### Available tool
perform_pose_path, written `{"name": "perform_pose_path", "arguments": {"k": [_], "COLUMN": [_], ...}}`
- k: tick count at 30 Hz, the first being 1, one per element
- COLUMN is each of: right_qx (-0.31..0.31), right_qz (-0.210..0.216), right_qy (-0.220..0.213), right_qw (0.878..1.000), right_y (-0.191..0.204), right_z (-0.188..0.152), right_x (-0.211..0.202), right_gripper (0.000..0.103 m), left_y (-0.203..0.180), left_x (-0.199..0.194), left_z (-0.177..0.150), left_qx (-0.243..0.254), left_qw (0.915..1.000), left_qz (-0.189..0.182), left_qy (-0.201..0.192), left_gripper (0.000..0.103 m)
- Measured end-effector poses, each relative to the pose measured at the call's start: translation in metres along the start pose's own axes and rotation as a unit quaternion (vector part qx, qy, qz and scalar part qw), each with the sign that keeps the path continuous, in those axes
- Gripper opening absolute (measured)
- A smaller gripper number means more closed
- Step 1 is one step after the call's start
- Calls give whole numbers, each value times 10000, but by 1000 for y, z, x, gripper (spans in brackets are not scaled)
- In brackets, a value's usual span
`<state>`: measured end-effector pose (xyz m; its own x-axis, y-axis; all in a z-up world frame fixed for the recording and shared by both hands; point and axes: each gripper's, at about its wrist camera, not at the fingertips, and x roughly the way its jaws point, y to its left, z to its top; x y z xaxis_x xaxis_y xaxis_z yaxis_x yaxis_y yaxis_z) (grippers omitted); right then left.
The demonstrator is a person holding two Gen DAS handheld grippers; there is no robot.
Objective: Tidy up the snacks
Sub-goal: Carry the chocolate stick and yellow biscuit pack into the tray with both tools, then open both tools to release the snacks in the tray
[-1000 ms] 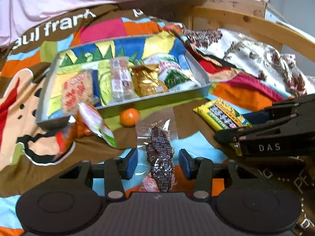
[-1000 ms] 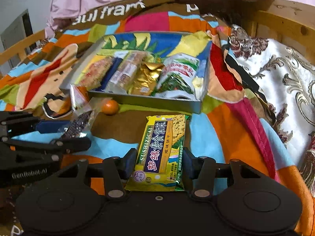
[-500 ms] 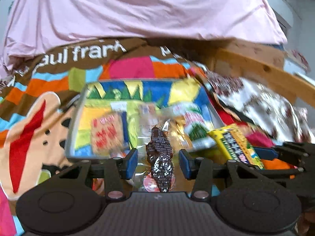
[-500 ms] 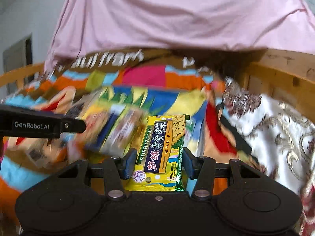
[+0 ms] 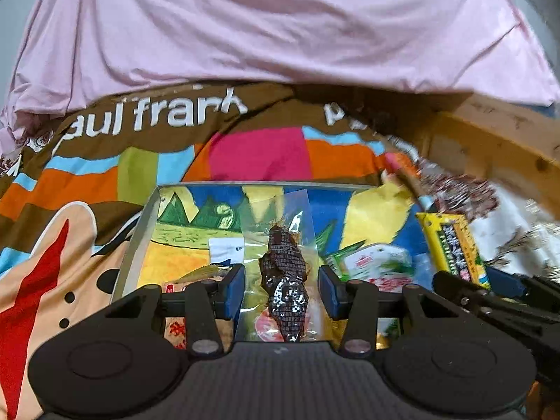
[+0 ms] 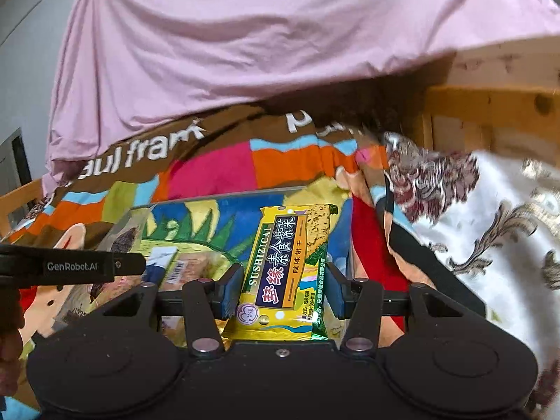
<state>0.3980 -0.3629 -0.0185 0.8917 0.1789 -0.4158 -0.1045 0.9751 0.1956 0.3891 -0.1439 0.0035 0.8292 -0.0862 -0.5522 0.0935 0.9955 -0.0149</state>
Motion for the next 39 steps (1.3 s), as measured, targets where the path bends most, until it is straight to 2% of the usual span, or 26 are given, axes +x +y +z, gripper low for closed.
{"name": "perform_pose_path", "arguments": {"k": [11,19,24,28,30,33,39], "right_qx": [151,237,206,91,33,44,56], "right_qz": [73,105,113,99,46,29,-53], "right_qy": [396,383,384,358,306,213,15], "right_qw": [9991,9989,9990,9993,9995,9998,10000], "right_y": [-10,-11,-10,-6,-4,-4,-2], "right_z": [-14,-15,-15,-15,-15,-13,-7], "right_x": [37,39,39,37,36,32,14], "right_gripper": [52,54,59,65,77,79,86], "left_y": [6,-3,-3,-1,1,3,12], "left_x": [53,60,59,59,58,55,43], "left_z": [-10,-12,-12,-13,-14,-15,-17], "left_qx": [-35,50,17,-22,-22,-94,-344], "left_qw": [9986,9989,9989,9989,9991,9993,9991], "left_qz": [321,283,291,284,256,255,222], "left_qy": [419,370,369,363,336,237,75], "left_gripper": [50,50,53,64,70,79,89]}}
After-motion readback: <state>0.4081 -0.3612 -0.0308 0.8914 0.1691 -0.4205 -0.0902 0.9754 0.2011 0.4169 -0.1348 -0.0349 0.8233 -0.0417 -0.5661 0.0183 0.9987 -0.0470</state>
